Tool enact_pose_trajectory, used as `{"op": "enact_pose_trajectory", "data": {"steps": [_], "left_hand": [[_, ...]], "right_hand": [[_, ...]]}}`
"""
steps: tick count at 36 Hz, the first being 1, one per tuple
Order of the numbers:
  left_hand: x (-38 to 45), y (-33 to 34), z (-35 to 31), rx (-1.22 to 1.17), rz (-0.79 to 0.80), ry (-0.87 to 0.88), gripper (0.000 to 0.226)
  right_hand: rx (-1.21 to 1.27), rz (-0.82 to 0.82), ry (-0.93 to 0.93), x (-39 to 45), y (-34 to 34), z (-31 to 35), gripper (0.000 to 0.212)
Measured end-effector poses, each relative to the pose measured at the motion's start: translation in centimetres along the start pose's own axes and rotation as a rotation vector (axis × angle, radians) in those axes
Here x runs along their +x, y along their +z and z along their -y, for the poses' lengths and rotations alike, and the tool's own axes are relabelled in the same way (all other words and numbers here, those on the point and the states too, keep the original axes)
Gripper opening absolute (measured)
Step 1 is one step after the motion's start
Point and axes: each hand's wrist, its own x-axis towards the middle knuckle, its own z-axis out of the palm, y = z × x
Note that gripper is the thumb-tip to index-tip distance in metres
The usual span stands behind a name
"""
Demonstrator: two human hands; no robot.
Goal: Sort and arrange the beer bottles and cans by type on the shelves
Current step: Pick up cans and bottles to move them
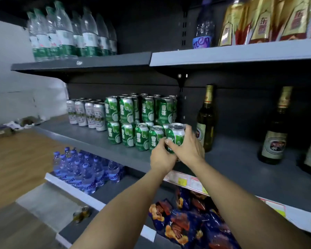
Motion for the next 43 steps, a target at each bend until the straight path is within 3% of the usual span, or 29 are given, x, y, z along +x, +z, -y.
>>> {"op": "enact_pose_trajectory", "data": {"steps": [5, 11, 14, 26, 34, 43], "left_hand": [[4.4, -3.4, 0.9, -0.014, 0.037, 0.085, 0.065], [7.8, -5.8, 2.2, -0.107, 0.009, 0.195, 0.07], [8.7, -6.3, 4.1, -0.082, 0.012, 0.167, 0.077], [12.8, -9.2, 10.2, 0.054, 0.051, 0.005, 0.049], [15.4, -8.8, 13.0, 0.165, 0.2, 0.144, 0.062], [14.9, -8.0, 13.8, 0.133, 0.197, 0.126, 0.058]], "right_hand": [[0.003, -0.076, 0.006, 2.7, 1.8, 3.7, 0.077], [0.047, -0.129, 0.016, 6.0, 2.6, 7.4, 0.077], [0.111, -0.134, 0.024, 7.4, 3.4, 8.6, 0.077], [0.167, -0.142, 0.088, 10.8, 7.7, 12.8, 0.082], [0.07, -0.204, 0.237, 12.8, 11.4, 13.6, 0.074], [0.042, -0.227, 0.306, 13.3, 12.1, 13.8, 0.073]]}}
